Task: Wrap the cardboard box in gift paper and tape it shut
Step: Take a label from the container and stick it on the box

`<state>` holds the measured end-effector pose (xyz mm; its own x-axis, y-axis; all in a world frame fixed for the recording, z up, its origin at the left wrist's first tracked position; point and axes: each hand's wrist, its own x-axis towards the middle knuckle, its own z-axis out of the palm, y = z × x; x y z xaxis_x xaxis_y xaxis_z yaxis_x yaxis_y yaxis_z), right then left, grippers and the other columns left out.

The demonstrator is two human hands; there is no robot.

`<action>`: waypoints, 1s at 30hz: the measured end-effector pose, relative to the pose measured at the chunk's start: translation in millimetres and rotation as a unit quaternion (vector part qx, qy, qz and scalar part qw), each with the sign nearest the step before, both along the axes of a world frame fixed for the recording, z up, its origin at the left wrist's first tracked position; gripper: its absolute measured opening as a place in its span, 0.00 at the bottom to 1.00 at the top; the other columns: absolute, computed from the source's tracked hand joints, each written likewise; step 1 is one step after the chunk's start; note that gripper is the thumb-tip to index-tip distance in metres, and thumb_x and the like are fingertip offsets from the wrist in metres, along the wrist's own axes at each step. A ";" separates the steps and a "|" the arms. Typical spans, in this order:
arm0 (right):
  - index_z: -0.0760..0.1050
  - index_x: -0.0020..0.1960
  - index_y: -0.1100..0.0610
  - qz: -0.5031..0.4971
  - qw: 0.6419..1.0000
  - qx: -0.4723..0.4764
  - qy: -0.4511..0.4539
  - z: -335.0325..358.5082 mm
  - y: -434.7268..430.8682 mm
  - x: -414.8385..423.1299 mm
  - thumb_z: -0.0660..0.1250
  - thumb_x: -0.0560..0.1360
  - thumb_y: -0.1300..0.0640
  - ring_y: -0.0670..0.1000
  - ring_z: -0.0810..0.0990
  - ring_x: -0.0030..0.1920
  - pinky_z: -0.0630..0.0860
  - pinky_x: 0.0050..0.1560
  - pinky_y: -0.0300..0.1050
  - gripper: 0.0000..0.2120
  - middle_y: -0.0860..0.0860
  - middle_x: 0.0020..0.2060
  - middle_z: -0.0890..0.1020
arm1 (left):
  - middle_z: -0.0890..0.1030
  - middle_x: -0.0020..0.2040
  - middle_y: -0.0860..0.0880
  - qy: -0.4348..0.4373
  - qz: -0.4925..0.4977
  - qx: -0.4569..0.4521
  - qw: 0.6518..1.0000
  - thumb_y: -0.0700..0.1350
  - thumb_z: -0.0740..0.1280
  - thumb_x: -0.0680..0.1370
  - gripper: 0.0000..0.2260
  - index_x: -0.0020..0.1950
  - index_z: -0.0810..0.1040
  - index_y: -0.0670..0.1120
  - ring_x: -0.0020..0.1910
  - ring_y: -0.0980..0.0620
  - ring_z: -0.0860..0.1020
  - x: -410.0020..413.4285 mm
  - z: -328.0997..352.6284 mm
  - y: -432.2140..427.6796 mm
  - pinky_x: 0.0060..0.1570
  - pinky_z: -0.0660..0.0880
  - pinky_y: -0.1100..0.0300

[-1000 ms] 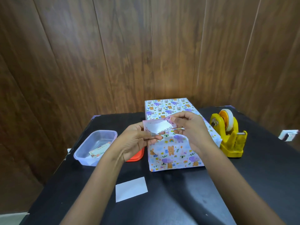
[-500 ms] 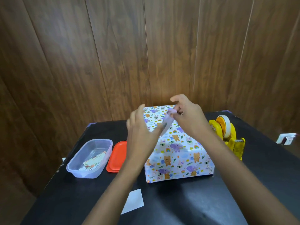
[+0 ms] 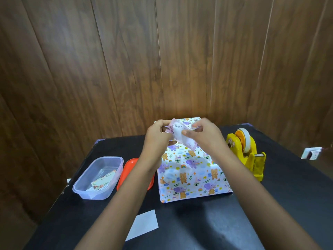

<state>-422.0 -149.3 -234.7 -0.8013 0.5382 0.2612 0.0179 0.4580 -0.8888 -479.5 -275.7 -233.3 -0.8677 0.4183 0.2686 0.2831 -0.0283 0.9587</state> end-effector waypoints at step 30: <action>0.67 0.36 0.54 -0.114 0.977 0.142 -0.113 -26.6 116.5 -154.8 0.61 0.74 0.69 0.60 0.81 0.44 0.79 0.48 0.53 0.14 0.55 0.50 0.70 | 0.68 0.45 0.47 0.281 -0.007 -0.328 0.902 0.29 0.58 0.74 0.11 0.49 0.75 0.41 0.42 0.45 0.75 -184.1 -35.0 141.1 0.43 0.77 0.47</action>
<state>-576.9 -32.8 -261.2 -0.7234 0.6409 0.2567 0.3290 0.6469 -0.6880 -663.6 -134.6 -268.3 -0.6645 0.6577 0.3549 0.7340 0.4851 0.4753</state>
